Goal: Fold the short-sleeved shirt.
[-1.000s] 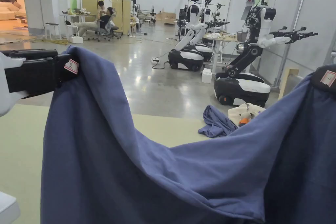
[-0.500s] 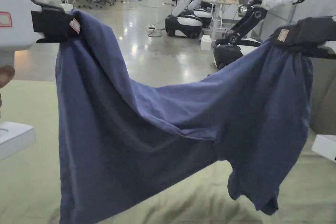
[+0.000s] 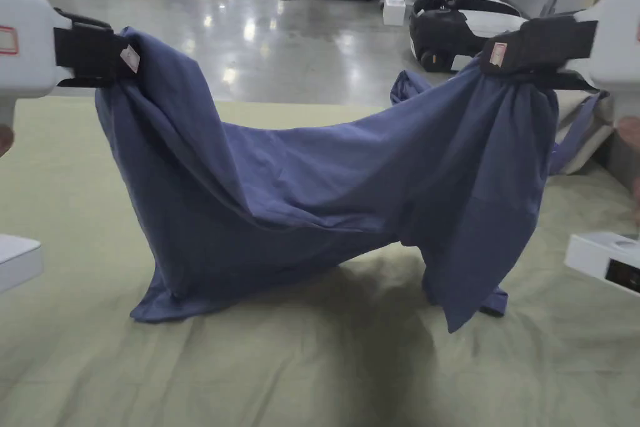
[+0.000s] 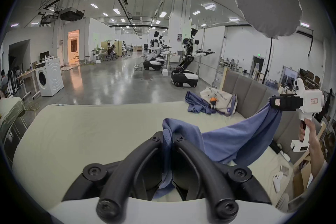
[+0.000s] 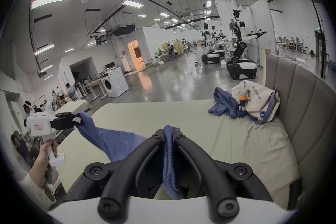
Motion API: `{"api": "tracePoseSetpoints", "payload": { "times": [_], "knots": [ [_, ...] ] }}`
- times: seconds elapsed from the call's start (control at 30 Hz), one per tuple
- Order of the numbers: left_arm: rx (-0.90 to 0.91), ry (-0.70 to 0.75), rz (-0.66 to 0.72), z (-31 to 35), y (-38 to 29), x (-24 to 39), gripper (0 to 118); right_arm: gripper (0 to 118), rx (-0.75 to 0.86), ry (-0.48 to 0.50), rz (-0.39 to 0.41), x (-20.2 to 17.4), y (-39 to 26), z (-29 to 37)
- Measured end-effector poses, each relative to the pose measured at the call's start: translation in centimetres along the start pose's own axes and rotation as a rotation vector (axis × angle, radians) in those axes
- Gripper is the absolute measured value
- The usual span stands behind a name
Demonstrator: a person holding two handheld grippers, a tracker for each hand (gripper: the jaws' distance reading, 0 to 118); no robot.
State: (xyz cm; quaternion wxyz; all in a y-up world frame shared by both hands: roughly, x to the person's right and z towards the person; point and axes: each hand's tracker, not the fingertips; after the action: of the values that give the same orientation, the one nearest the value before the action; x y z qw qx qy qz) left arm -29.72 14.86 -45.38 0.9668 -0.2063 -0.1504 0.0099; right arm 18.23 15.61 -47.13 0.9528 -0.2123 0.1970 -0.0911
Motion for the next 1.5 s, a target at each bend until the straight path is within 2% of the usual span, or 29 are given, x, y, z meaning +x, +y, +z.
{"api": "tracePoseSetpoints", "payload": {
  "times": [0.13, 0.27, 0.33, 0.5, 0.57, 0.7, 0.83, 0.93, 0.97, 1.07, 1.13, 1.17, 1.2, 1.23, 1.27, 1.3, 1.37, 1.43, 1.5],
  "knots": [
    [-0.045, -0.03, 0.004, 3.3, -4.2, -0.3, 9, 6, -0.043, 0.056, -0.047, 0.6, -4.5, 3.7],
    [-0.153, -0.052, 0.019, 6.4, -9.8, 0.2, 9, 6, -0.119, 0.08, -0.056, 0.0, -9.5, 6.6],
    [-0.21, -0.064, 0.047, 8.3, -12.9, 0.7, 9, 6, -0.165, 0.105, -0.104, -0.3, -12.6, 8.1],
    [-0.339, -0.065, 0.129, 11.8, -19.2, 2.1, 9, 6, -0.268, 0.115, -0.165, -1.1, -18.7, 10.7],
    [-0.365, -0.036, 0.111, 12.8, -21.4, 2.9, 9, 6, -0.325, 0.109, -0.177, -1.4, -21.1, 11.4],
    [-0.506, -0.044, 0.18, 12.9, -26.3, 3.3, 9, 6, -0.392, 0.075, -0.242, -1.2, -26.9, 12.1],
    [-0.649, 0.005, 0.235, 11.2, -31.0, 2.3, 9, 6, -0.454, -0.019, -0.279, -0.6, -32.0, 11.7],
    [-0.691, 0.042, 0.215, 10.2, -33.3, 2.0, 9, 6, -0.5, -0.069, -0.294, -0.3, -35.2, 11.0],
    [-0.674, 0.044, 0.217, 10.0, -33.7, 2.1, 9, 6, -0.5, -0.081, -0.279, 0.3, -36.1, 10.9],
    [-0.663, 0.064, 0.196, 9.5, -33.7, 2.2, 9, 6, -0.502, -0.18, -0.123, -0.4, -37.2, 10.2],
    [-0.641, 0.1, 0.126, 9.4, -33.7, 2.9, 11, 8, -0.476, -0.181, -0.087, -1.3, -37.3, 10.2],
    [-0.65, 0.109, 0.119, 9.2, -33.9, 3.2, 15, 13, -0.459, -0.21, -0.039, -1.9, -37.4, 10.2],
    [-0.638, 0.12, 0.126, 9.4, -34.0, 3.6, 25, 21, -0.455, -0.232, -0.006, -2.6, -37.5, 10.3],
    [-0.607, 0.125, 0.136, 9.9, -34.0, 3.7, 50, 42, -0.451, -0.256, 0.008, -3.0, -37.4, 10.7],
    [-0.572, 0.121, 0.155, 10.4, -33.8, 3.7, 70, 62, -0.45, -0.264, 0.002, -3.3, -37.2, 11.3],
    [-0.522, 0.132, 0.162, 11.2, -33.5, 3.9, 77, 76, -0.414, -0.243, -0.044, -3.4, -36.8, 12.4],
    [-0.42, 0.158, 0.14, 13.7, -32.4, 5.0, 77, 80, -0.332, -0.157, -0.139, -3.5, -35.5, 15.3],
    [-0.316, 0.175, 0.089, 16.7, -30.9, 5.9, 77, 80, -0.216, -0.21, -0.082, -5.0, -33.9, 18.6],
    [-0.218, 0.215, 0.065, 20.9, -29.4, 7.3, 77, 79, -0.11, -0.203, -0.022, -6.6, -31.6, 22.6]
  ]
}}
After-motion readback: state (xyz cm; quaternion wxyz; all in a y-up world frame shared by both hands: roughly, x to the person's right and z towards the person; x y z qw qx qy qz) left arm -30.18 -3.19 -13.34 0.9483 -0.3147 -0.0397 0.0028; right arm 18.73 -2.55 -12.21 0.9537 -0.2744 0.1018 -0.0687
